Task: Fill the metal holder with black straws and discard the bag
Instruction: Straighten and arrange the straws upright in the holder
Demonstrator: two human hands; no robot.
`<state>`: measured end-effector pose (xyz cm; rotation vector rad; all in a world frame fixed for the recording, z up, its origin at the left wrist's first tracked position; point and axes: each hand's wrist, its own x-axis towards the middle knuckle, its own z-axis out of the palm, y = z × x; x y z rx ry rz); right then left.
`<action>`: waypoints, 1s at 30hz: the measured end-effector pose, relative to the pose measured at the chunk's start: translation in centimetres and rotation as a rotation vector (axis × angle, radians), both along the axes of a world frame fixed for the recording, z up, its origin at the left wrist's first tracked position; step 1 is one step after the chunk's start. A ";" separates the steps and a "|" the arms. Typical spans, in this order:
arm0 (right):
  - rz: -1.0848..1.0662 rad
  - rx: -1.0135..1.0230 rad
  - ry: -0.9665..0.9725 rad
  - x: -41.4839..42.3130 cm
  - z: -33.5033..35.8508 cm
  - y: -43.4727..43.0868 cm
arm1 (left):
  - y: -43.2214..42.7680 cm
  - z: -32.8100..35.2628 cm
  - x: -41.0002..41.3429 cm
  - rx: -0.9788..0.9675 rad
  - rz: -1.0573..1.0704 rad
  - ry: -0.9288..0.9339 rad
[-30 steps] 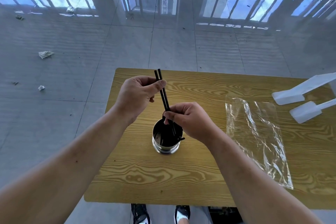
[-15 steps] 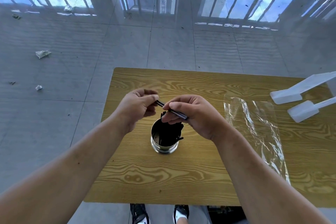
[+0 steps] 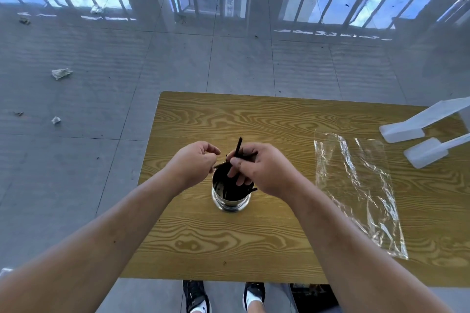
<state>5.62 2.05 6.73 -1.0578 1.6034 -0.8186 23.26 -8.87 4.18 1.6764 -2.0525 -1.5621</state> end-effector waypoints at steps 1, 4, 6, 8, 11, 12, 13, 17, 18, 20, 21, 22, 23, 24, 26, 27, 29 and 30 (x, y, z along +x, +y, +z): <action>0.021 0.041 0.042 0.3 -0.5 0.3 | 0.0 -0.2 0.0 -0.021 0.005 -0.004; 0.002 0.058 0.100 1.0 -1.2 0.8 | 0.0 -0.5 -0.2 -0.039 0.011 0.032; -0.077 -0.023 0.065 0.9 -0.7 0.7 | 0.0 -0.5 -0.4 -0.031 0.029 0.078; -0.103 -0.077 0.013 0.4 0.3 0.2 | 0.0 -0.5 -0.4 -0.031 0.041 0.096; -0.106 -0.086 -0.140 -0.7 2.0 -0.2 | 0.1 -0.6 -0.3 -0.047 0.083 0.138; -0.121 -0.096 -0.185 -1.1 2.5 -0.2 | 0.0 -0.6 -0.2 -0.054 0.104 0.163; -0.139 -0.119 -0.195 -1.6 3.0 -0.1 | 0.0 -0.7 -0.1 -0.065 0.117 0.183; -0.204 -0.279 0.087 -2.5 3.7 0.5 | -0.1 -0.6 -0.1 -0.072 0.118 0.231; -0.221 -0.310 0.129 -2.6 3.8 0.5 | -0.1 -0.6 -0.1 -0.074 0.115 0.234; -0.247 -0.354 0.147 -2.5 3.8 0.7 | -0.2 -0.6 -0.3 -0.087 0.107 0.236; -0.256 -0.369 0.145 -2.4 3.8 0.7 | -0.3 -0.6 -0.4 -0.096 0.100 0.236; -0.260 -0.377 0.138 -2.3 3.6 0.7 | -0.3 -0.7 -0.4 -0.104 0.093 0.235; -0.255 -0.372 0.127 -2.3 3.4 0.8 | -0.4 -0.8 -0.5 -0.111 0.086 0.232; -0.234 -0.344 0.116 -2.2 3.0 0.8 | -0.4 -0.9 -0.5 -0.118 0.074 0.225; -0.135 -0.204 0.117 -1.8 1.7 0.8 | -0.4 -1.0 -0.6 -0.136 0.037 0.187; -0.071 -0.112 0.138 -1.6 0.8 0.8 | -0.4 -1.0 -0.7 -0.138 0.012 0.156; -0.018 0.008 0.200 -1.5 -0.8 1.2 | -0.3 -1.1 -1.0 -0.107 -0.050 0.100; -0.044 0.019 0.218 -1.6 -1.5 1.4 | -0.2 -1.3 -1.1 -0.090 -0.088 0.074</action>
